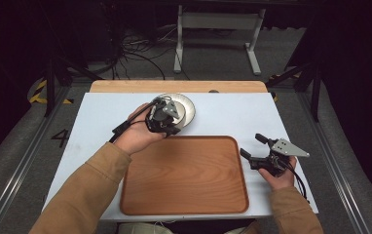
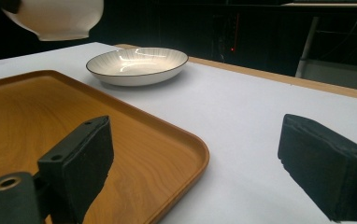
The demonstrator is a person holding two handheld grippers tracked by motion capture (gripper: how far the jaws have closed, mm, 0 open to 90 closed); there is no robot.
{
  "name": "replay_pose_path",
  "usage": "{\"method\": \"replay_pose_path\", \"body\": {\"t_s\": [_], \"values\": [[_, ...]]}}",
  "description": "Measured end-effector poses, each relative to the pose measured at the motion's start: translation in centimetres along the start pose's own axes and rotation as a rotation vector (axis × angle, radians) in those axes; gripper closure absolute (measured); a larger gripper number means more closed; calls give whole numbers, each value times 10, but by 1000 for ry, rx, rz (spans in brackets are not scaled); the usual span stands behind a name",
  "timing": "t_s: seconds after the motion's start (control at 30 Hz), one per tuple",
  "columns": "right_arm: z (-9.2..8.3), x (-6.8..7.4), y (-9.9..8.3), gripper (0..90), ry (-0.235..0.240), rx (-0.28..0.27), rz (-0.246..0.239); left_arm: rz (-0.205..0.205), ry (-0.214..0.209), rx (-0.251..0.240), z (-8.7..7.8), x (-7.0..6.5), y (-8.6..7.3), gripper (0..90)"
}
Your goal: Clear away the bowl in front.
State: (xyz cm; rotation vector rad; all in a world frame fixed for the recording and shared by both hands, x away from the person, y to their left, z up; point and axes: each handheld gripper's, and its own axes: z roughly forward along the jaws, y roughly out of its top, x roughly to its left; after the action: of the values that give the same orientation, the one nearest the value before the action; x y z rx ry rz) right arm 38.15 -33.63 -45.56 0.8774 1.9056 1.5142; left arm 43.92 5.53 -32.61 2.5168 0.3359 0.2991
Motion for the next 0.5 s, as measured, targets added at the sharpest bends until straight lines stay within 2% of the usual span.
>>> {"method": "replay_pose_path", "body": {"t_s": [0.2,0.5], "values": [[0,0,0,110,0,1,-3,56,-22,5,-10,-21,2,822],[0,0,0,110,1,3,-4,123,-58,25,-16,-43,4,822]]}}
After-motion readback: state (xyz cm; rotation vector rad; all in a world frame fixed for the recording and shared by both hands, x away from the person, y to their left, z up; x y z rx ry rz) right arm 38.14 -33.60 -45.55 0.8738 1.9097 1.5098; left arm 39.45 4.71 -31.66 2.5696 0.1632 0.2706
